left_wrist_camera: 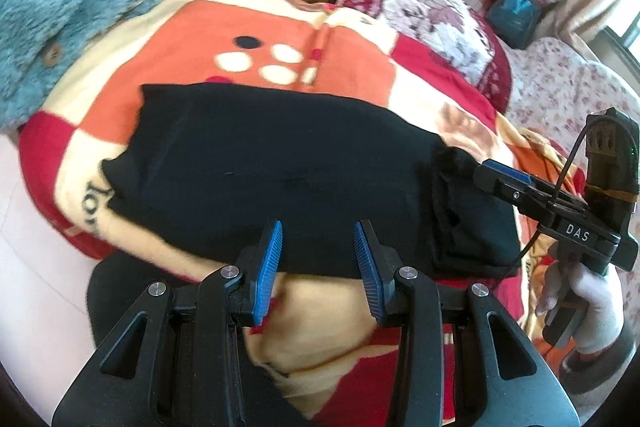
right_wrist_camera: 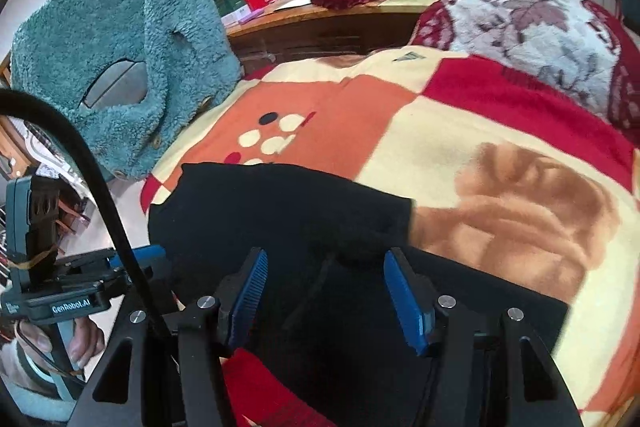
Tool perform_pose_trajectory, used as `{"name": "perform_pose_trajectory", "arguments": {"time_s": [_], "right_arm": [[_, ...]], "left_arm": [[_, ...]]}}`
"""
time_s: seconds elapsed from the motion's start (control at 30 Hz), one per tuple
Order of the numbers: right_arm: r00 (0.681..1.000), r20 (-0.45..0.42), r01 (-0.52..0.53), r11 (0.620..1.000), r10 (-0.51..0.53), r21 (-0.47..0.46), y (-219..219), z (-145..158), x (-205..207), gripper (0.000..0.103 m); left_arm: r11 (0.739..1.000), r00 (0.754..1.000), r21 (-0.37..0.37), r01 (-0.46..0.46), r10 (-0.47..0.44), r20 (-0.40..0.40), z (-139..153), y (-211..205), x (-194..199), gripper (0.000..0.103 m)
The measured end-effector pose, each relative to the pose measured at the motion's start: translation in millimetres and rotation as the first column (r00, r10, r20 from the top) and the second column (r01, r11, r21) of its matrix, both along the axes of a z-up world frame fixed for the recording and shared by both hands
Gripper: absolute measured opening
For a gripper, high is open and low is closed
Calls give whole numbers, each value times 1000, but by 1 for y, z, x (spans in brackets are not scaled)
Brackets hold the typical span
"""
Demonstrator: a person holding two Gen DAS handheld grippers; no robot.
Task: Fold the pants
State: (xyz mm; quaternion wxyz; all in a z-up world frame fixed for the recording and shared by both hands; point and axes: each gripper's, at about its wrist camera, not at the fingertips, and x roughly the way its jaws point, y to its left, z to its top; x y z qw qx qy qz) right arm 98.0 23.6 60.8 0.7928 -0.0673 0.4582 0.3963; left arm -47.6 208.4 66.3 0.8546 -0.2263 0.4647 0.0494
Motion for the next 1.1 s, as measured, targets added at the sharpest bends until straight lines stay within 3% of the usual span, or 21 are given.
{"name": "perform_pose_trajectory", "arguments": {"time_s": [0.17, 0.37, 0.47, 0.73, 0.83, 0.93, 1.0, 1.1], "right_arm": [[997, -17, 81, 997, -80, 19, -33, 2, 8, 61], [999, -24, 34, 999, -34, 21, -16, -4, 8, 61], [1000, -16, -5, 1000, 5, -1, 1, -9, 7, 53], [996, -55, -73, 996, 70, -49, 29, -31, 15, 54], [996, -53, -68, 997, 66, -42, 28, -20, 15, 54], [996, -51, -73, 997, 75, 37, 31, -2, 16, 54], [991, -52, -119, 990, 123, 81, 42, 7, 16, 55], [980, -43, -193, 979, 196, 69, 68, 10, 13, 55]], "left_arm": [[999, 999, -28, 40, -40, -4, -3, -16, 11, 41], [998, 998, -3, 63, -63, -12, -3, -22, 11, 41], [999, 999, -14, 33, -33, -14, -3, -12, 4, 41], [991, 992, -60, -122, 121, -18, -6, 37, -28, 41], [975, 980, -101, -199, 198, -25, -13, 61, -45, 42], [949, 964, -175, -264, 263, -26, -21, 81, -57, 46], [930, 956, -228, -290, 291, -26, -26, 89, -61, 55], [899, 951, -319, -300, 308, -25, -34, 95, -63, 56]]}}
